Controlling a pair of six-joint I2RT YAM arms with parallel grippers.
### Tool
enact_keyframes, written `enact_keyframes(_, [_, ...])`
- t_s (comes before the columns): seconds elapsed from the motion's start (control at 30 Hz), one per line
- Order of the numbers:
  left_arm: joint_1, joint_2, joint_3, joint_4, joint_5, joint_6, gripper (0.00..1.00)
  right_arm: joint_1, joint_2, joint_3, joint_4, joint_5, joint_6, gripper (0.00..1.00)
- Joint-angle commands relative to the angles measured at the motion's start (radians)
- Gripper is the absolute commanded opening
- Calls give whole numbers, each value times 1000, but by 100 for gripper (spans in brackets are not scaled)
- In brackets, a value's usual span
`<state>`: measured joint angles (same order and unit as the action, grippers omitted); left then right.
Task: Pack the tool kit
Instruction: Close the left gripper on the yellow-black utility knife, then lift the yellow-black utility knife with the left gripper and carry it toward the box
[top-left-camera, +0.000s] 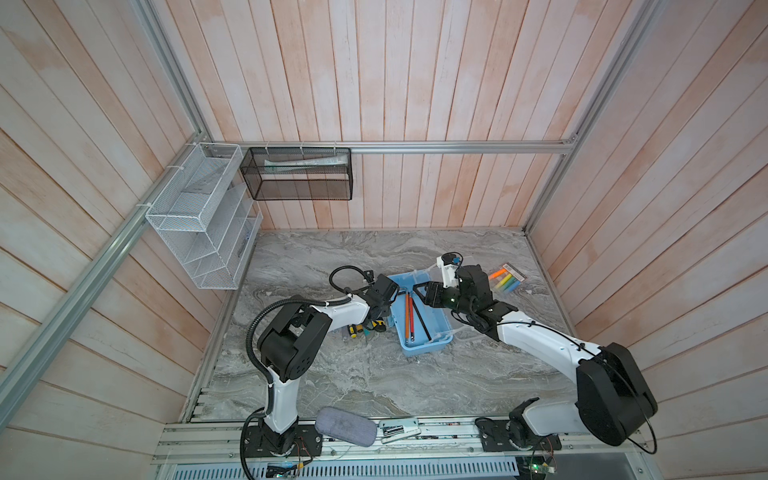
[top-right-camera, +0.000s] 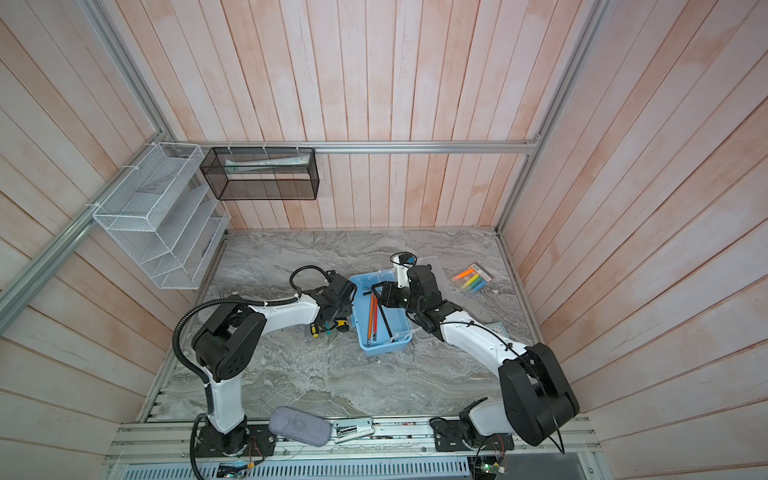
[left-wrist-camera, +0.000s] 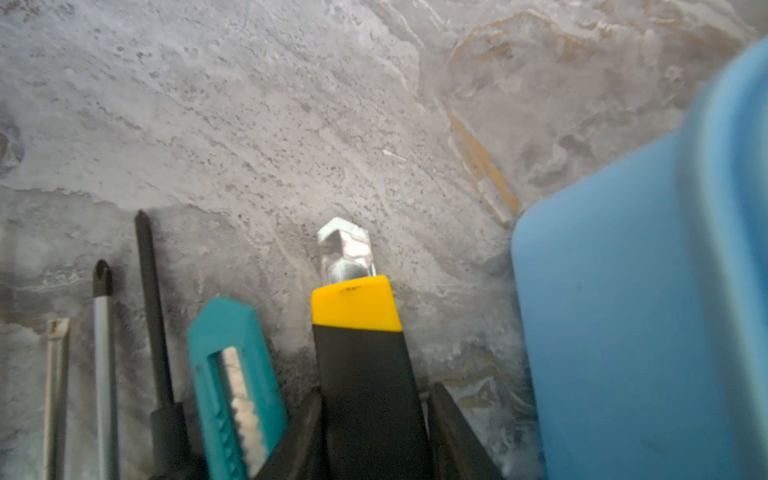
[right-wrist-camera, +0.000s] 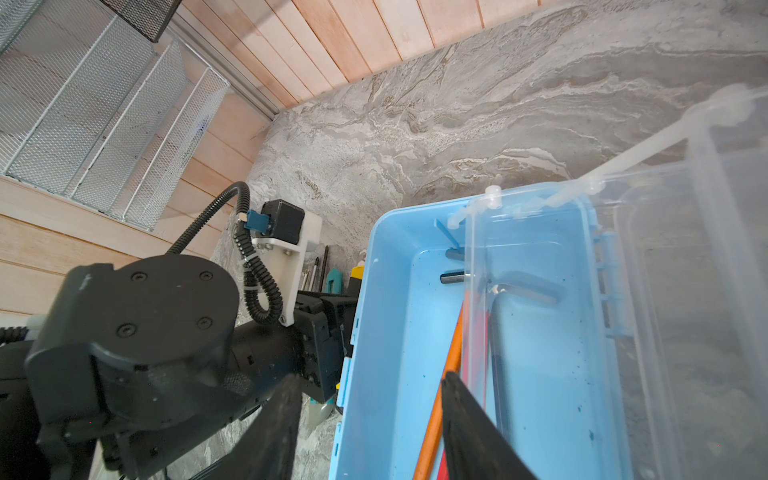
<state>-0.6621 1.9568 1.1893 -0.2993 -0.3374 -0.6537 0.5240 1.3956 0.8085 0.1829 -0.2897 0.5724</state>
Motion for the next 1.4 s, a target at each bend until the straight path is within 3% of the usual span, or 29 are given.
enact_keyframes(0.0, [18, 20, -16, -43, -20, 30, 38, 5, 20, 18, 9, -11, 0, 54])
enact_keyframes(0.2, [29, 13, -14, -18, 0, 77, 37, 7, 26, 24, 4, -15, 1, 54])
enact_keyframes(0.33, [29, 8, -9, -37, 30, 87, 42, 6, 27, 31, -2, -14, -3, 53])
enact_keyframes(1.0, [-20, 3, -54, -85, 71, 45, 44, 5, 43, 20, 13, -29, 9, 54])
enact_keyframes(1.37, [-21, -15, -70, -62, 66, 37, 37, 5, 34, 17, 11, -25, 11, 54])
